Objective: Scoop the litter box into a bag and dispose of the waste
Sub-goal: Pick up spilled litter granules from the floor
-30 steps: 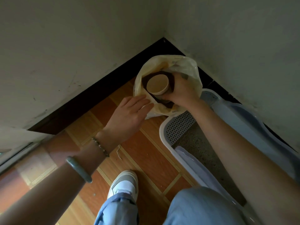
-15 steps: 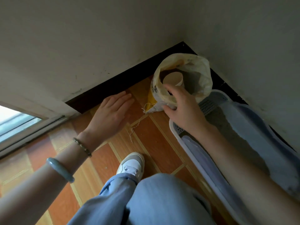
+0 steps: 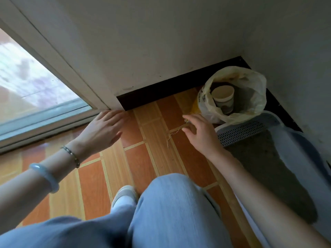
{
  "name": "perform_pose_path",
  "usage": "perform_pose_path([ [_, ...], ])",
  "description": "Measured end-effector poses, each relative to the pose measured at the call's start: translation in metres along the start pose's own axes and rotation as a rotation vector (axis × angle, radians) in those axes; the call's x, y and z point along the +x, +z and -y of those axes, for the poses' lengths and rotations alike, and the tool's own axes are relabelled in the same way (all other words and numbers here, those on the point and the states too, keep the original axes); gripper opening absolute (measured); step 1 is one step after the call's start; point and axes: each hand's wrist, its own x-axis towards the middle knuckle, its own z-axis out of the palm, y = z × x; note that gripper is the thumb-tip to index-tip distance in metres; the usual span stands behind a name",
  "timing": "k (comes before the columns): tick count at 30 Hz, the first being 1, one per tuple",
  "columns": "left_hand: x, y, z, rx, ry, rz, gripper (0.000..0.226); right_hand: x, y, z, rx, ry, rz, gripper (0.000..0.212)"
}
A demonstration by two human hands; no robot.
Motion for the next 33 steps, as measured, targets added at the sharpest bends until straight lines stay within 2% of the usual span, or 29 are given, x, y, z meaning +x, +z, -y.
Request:
perform_pose_path([
  [5,-0.012,0.039,0.002,-0.073,-0.126,-0.030,0.054,0.008,0.042,0.000,-0.032,-0.023,0.059,0.034],
  [8,-0.030,0.067,-0.001,-0.151,-0.258,0.000,0.056,0.020,0.082,0.010,0.022,-0.031,0.153,0.033],
  [13,-0.067,0.109,0.003,-0.221,-0.383,0.016,0.051,0.037,0.158,0.034,0.080,-0.093,0.303,0.028],
  [18,-0.094,0.139,0.002,-0.306,-0.526,0.015,0.051,0.046,0.222,0.049,0.046,-0.181,0.421,0.021],
  [24,-0.109,0.157,0.002,-0.428,-0.681,-0.050,0.057,0.060,0.255,0.045,-0.034,-0.192,0.393,0.019],
  [27,-0.109,0.163,0.002,-0.479,-0.719,-0.064,0.059,0.067,0.263,0.044,-0.082,-0.252,0.385,0.012],
  [33,-0.106,0.163,-0.005,-0.665,-0.831,-0.144,0.049,0.067,0.263,0.043,-0.165,-0.398,0.396,0.007],
])
